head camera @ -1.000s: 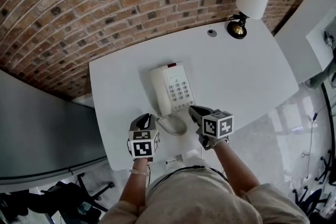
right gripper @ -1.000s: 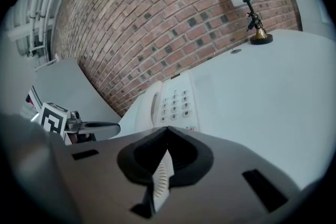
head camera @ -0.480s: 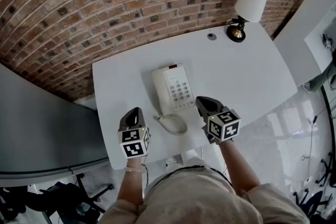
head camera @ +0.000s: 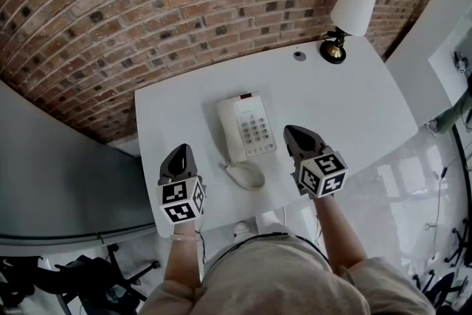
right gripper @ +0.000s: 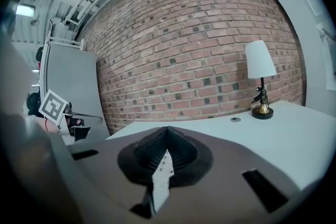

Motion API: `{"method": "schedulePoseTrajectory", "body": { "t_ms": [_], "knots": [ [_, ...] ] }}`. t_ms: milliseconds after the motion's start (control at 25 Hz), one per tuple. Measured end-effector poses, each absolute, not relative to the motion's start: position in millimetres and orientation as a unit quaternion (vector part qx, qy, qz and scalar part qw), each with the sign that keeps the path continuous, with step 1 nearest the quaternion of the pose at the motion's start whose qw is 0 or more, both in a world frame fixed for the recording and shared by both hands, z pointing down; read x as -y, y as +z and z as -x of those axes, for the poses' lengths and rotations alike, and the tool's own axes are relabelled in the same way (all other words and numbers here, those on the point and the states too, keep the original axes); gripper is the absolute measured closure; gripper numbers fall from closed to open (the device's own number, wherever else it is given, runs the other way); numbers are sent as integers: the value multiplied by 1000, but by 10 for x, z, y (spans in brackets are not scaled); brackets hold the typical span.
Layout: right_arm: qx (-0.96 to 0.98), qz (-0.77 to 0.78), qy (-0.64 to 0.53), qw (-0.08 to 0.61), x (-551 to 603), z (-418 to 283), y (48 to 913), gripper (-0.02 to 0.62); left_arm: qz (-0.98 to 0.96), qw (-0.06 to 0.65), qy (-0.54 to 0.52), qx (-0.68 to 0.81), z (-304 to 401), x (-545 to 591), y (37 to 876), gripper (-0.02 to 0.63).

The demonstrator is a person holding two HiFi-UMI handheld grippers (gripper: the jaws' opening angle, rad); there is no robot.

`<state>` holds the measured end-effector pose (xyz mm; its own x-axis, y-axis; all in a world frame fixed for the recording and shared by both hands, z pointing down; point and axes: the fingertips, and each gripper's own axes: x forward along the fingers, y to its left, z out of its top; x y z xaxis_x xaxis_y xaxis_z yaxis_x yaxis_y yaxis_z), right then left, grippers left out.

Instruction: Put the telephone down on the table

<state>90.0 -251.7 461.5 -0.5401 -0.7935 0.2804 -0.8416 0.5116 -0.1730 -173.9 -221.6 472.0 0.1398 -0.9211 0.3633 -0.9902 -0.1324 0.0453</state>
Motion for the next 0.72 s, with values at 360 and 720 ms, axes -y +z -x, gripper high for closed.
{"method": "schedulePoseTrajectory", "body": {
  "t_ms": [360,720],
  "knots": [
    [869,-480,106,55,2530,-965,4272,591,-736,102,85,664,1877,2179,4395,601],
    [870,-487,73,22,2530,-1058,3910,591,-731,72,48,677,2002,2116,4072,601]
  ]
}}
